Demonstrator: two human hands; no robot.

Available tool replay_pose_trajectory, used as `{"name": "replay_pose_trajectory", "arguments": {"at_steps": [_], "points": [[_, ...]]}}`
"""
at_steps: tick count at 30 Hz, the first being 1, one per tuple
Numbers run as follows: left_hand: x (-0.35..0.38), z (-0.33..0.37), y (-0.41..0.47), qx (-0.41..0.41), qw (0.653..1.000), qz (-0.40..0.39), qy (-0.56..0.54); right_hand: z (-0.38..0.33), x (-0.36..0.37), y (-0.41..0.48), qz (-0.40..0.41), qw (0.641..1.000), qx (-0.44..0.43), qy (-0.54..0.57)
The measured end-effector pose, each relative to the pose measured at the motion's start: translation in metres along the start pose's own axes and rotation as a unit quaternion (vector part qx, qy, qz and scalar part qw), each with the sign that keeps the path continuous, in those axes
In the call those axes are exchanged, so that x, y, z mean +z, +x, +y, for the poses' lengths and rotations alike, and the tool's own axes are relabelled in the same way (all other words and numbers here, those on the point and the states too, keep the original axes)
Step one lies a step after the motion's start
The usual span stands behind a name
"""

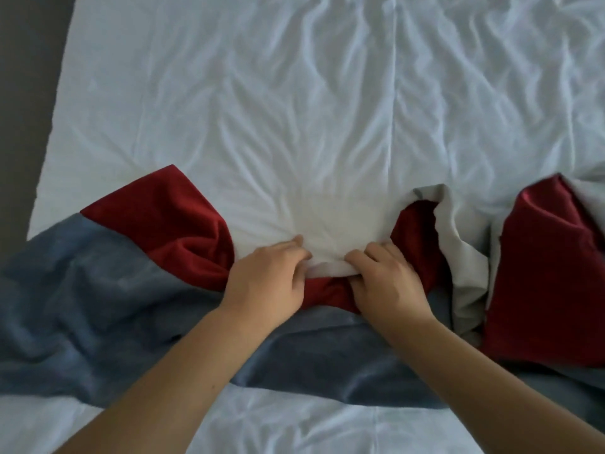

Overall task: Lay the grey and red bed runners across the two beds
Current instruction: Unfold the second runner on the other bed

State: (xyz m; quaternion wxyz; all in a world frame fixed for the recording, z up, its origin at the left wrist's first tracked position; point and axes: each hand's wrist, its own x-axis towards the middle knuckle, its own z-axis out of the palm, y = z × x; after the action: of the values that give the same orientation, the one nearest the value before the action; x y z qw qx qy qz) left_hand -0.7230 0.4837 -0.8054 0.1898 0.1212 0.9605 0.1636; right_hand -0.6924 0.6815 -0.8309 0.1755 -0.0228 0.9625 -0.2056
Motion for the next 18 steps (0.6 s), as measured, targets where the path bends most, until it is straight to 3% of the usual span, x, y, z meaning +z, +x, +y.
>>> {"name": "replay_pose_trajectory", "arguments": {"at_steps": [5, 8, 10, 12, 15, 18], "points": [[-0.032, 0.006, 0.02, 0.04, 0.997, -0.047, 0.054, -0.019, -0.029, 0.029, 0.039, 0.995, 0.089, 0.02], [-0.071, 0.003, 0.062, 0.052, 0.989, 0.077, 0.114, -0.038, -0.07, 0.072, 0.095, 0.984, 0.099, 0.116], [-0.098, 0.003, 0.095, 0.055, 0.973, 0.179, 0.139, -0.048, -0.098, 0.108, 0.159, 0.976, 0.076, 0.126], [-0.109, 0.002, 0.121, 0.047, 0.965, 0.216, 0.143, -0.056, -0.116, 0.137, 0.202, 0.971, 0.059, 0.109], [-0.089, -0.003, 0.128, 0.012, 0.972, 0.177, 0.152, -0.067, -0.106, 0.147, 0.184, 0.982, 0.041, 0.007], [-0.038, -0.026, 0.104, -0.019, 0.983, 0.079, 0.163, -0.081, -0.051, 0.128, 0.112, 0.991, -0.053, -0.04]]}}
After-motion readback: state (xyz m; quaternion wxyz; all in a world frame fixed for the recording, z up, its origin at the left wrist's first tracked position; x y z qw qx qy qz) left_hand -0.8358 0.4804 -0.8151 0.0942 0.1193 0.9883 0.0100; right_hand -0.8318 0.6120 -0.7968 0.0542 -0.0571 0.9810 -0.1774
